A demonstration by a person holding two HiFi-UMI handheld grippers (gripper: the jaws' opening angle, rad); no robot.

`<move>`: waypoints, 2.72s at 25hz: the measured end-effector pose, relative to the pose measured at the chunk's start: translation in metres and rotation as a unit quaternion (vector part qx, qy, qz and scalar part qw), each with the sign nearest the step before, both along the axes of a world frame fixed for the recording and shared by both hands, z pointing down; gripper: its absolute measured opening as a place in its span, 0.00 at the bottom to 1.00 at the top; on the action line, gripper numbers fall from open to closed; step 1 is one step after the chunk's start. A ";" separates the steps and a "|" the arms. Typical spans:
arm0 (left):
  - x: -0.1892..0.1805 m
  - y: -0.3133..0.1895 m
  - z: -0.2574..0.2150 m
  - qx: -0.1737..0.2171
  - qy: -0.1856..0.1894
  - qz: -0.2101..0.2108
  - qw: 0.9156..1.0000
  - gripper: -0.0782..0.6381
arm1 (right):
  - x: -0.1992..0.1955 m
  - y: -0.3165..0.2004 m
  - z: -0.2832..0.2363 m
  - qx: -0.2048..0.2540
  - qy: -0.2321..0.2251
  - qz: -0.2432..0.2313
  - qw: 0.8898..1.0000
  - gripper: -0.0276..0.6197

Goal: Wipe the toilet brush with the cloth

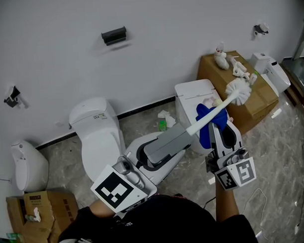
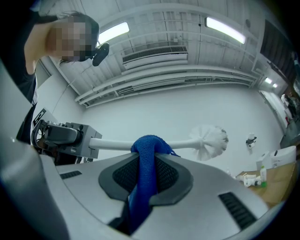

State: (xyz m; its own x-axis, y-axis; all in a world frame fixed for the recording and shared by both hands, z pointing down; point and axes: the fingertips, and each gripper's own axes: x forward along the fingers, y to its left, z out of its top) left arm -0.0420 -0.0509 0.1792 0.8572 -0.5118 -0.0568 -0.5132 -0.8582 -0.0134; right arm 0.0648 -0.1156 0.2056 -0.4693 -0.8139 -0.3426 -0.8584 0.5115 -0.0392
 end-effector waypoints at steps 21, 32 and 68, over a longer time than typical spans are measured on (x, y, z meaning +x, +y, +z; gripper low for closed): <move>0.007 0.014 0.007 0.010 -0.004 0.004 1.000 0.33 | 0.023 0.002 0.005 0.000 -0.015 0.017 1.000 0.14; 0.012 0.027 0.014 0.013 -0.008 0.011 1.000 0.33 | 0.040 0.010 0.011 -0.001 -0.031 0.033 0.999 0.14; 0.028 0.037 0.018 -0.013 -0.005 0.014 1.000 0.33 | 0.090 -0.002 0.015 -0.033 -0.059 0.073 0.995 0.14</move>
